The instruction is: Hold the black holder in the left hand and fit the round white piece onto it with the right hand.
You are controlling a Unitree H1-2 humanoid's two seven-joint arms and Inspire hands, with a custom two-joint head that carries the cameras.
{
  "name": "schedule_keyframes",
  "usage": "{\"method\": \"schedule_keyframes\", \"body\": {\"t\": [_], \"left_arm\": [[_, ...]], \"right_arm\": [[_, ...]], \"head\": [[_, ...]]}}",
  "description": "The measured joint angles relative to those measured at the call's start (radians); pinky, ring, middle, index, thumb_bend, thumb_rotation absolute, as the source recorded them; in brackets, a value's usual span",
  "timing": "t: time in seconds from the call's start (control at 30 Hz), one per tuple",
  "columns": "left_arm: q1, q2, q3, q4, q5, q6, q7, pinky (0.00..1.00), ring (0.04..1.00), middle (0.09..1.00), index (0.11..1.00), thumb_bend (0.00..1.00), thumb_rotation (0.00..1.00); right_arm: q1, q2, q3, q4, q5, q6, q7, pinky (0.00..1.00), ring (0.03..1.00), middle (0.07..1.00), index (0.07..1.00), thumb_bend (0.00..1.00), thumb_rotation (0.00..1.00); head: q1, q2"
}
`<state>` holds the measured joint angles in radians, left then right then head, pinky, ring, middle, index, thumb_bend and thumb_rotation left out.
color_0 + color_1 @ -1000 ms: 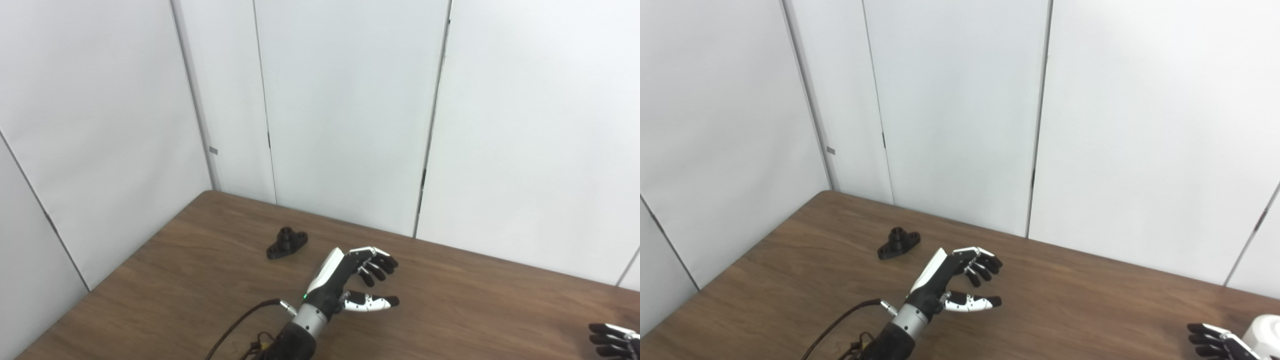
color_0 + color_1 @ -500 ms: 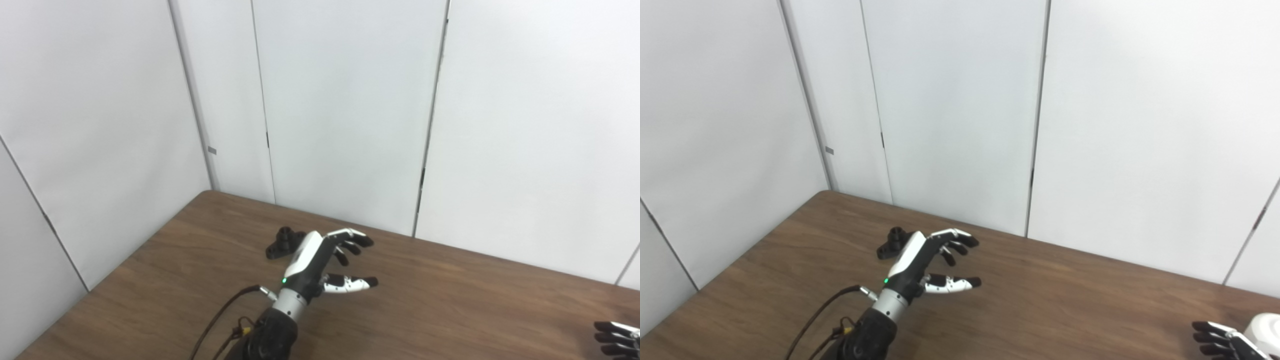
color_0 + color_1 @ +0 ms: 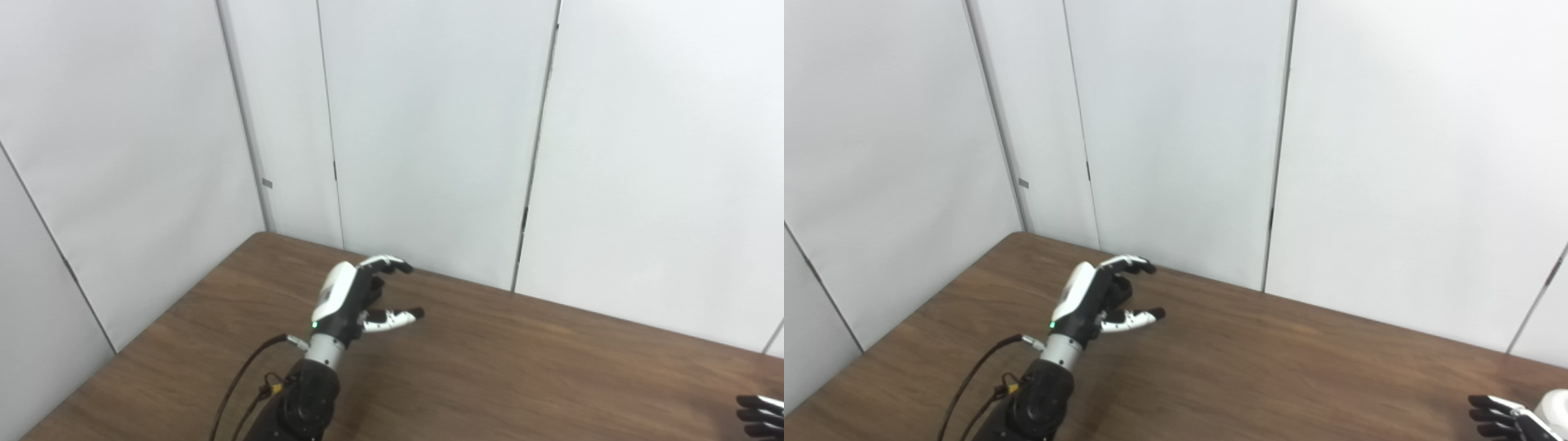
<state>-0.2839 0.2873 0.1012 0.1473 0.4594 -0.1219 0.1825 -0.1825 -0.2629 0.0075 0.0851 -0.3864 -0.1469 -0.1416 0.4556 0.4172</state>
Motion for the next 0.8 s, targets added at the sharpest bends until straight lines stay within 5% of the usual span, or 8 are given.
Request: {"method": "schedule_keyframes", "body": {"t": [0.33,0.57,0.8], "left_arm": [[-0.033,0.050,0.059,0.009,-0.022,0.044,0.020,0.75,0.845,0.837,0.670,0.83,0.22],[-0.042,0.085,0.054,0.073,0.075,0.052,0.124,0.83,0.977,0.896,0.671,0.88,0.21],[-0.053,0.095,0.036,0.123,0.129,0.100,0.190,0.89,0.998,0.924,0.686,0.94,0.26]], "right_arm": [[0.000,0.000,-0.006,-0.004,0.003,0.001,0.008,0.57,0.619,0.657,0.683,0.62,0.00],[0.001,0.000,-0.007,-0.014,0.002,0.004,0.012,0.58,0.623,0.659,0.683,0.62,0.00],[0.004,0.000,-0.013,-0.036,0.001,0.021,0.024,0.57,0.620,0.659,0.685,0.61,0.00]], "head": [[0.011,0.008],[0.005,0.014],[0.003,0.021]]}}
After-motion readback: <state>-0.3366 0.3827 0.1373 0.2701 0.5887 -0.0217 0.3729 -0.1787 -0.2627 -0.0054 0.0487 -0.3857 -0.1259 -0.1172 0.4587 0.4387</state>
